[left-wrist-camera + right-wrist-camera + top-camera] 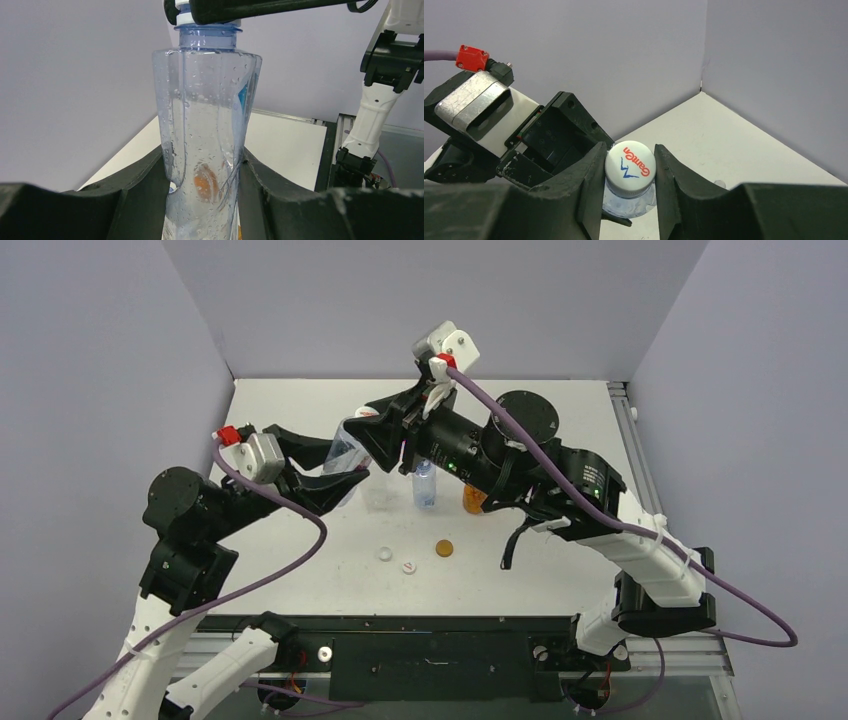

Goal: Unscrew the bottle caps

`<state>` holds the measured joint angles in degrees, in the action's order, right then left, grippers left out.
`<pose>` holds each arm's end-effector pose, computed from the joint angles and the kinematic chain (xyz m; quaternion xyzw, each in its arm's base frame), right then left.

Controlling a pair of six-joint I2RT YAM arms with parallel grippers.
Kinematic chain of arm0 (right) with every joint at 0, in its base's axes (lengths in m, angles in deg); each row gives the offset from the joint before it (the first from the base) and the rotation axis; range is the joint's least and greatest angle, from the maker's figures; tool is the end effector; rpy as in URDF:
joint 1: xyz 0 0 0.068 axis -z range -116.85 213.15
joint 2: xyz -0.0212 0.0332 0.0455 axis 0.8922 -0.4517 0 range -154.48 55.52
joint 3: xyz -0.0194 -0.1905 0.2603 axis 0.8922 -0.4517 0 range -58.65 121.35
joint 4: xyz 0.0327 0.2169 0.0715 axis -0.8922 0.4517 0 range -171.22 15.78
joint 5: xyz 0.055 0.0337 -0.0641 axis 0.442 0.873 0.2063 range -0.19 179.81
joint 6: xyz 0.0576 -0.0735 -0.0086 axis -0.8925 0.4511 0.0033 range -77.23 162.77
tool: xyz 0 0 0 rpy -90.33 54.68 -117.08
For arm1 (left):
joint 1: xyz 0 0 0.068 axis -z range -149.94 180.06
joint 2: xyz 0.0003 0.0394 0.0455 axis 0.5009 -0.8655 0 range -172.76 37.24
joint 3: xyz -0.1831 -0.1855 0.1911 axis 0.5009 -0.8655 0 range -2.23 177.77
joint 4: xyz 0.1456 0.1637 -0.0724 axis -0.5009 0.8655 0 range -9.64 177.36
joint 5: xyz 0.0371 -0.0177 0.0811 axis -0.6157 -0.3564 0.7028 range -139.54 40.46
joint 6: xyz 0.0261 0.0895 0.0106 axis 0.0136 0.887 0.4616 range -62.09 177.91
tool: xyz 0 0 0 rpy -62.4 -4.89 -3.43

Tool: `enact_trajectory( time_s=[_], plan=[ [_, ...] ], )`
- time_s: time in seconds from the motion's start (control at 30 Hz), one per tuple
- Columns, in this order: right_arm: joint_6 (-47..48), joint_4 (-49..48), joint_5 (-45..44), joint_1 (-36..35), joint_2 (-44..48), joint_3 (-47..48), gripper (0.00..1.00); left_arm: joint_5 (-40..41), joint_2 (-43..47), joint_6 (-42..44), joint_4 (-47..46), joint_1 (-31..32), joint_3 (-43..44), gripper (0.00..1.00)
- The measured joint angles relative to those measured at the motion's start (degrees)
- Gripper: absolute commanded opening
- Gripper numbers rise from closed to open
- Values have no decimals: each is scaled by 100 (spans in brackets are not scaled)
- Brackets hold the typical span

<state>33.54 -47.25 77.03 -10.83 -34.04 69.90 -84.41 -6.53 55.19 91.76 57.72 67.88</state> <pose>0.1008 0.2837 0.6229 -0.2901 0.6109 0.4304 0.5978 0.0607 -0.0865 0.5167 0.3575 0.5162 -0.3744 0.6823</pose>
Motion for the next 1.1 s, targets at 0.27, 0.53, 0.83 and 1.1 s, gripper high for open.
enact_trajectory(
  time_s=[0.27, 0.53, 0.83, 1.1],
  plan=[
    [120, -44, 2767, 798, 385, -308, 0, -894, -37, -778, -236, -7, 28, 27],
    [101, -15, 4037, 1056, 516, -313, 76, -1735, -164, -1499, -459, 0, 151, 20],
    [470, 343, 2549, 282, 457, -188, 56, -1327, -162, -1200, -385, 0, 151, 19],
    [463, 271, 1961, 310, 457, -238, 34, -1167, -144, -1045, -372, 0, 140, 19]
  ],
)
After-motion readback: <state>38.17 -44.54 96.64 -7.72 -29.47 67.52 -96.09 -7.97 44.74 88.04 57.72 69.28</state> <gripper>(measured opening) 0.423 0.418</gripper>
